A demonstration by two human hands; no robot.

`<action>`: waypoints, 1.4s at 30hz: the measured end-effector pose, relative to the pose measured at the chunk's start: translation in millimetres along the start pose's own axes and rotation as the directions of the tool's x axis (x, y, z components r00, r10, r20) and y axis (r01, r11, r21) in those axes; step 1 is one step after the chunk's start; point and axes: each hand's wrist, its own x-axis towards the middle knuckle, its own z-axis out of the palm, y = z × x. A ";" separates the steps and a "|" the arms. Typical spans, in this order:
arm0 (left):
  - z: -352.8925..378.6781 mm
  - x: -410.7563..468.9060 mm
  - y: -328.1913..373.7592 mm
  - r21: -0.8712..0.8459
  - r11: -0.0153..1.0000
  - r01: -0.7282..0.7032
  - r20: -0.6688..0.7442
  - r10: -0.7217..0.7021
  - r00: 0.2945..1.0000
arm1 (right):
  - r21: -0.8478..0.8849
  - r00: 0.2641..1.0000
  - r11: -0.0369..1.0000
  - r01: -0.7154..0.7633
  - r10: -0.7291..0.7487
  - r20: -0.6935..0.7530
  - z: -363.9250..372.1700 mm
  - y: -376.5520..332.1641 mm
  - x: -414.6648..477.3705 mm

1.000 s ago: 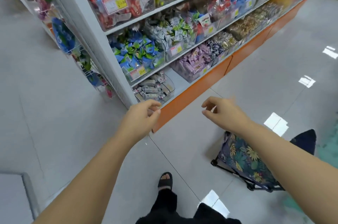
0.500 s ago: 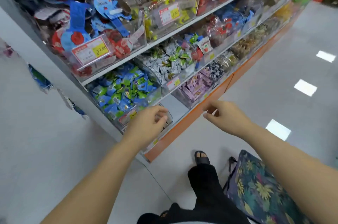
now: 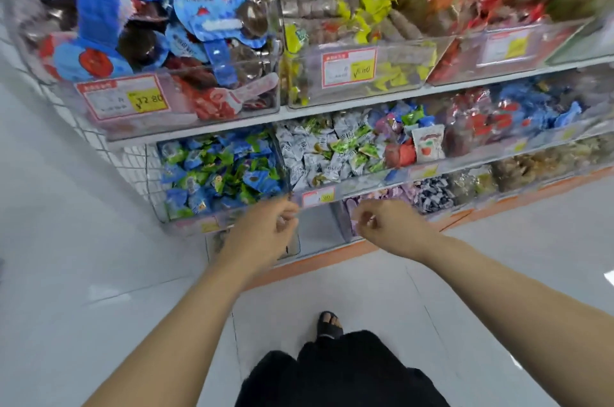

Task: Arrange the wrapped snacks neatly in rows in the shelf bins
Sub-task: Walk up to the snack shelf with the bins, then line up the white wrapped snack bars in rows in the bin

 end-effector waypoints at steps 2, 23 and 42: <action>0.5 -7.7 -11.7 -0.013 0.997 0.073 -0.037 -0.073 0.997 | -0.013 0.997 0.999 0.044 -0.043 0.058 7.2 -3.7 9.0; 84.3 -59.0 -111.0 -0.143 0.915 0.377 -0.257 -0.402 0.879 | -0.042 0.917 0.977 0.207 -0.179 0.355 127.0 1.6 82.1; 290.4 113.7 -299.3 0.556 0.831 -0.032 -0.615 0.436 0.657 | 0.057 0.532 0.607 0.793 -0.644 -0.550 349.2 131.0 240.5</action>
